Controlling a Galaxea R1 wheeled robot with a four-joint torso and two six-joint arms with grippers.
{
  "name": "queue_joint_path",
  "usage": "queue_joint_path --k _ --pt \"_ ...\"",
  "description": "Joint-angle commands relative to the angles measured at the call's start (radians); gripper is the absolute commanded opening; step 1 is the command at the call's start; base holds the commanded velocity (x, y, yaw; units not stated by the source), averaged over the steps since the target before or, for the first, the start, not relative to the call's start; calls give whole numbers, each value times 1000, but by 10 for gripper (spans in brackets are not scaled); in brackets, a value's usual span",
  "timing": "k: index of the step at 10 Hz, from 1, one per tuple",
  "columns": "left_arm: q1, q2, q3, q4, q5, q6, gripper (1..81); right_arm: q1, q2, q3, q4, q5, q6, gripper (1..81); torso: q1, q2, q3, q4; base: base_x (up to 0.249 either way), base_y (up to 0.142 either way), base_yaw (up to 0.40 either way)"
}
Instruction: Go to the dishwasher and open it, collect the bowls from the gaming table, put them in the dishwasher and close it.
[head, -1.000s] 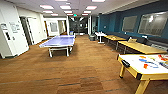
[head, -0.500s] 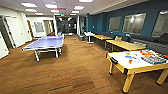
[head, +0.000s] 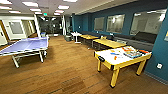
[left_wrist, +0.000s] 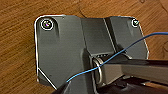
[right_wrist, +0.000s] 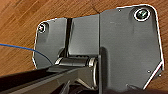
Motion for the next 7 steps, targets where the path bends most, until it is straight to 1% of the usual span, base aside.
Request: queue_joint_path --k 1,7 --pt "-55 -9 5 10 52 1 811 53 7 7 -5 -50 -2 811 1 0 0 0 0 0 -377" --pt "-55 -7 5 8 50 1 811 51 10 10 -7 -50 -2 811 1 0 0 0 0 0 -378"
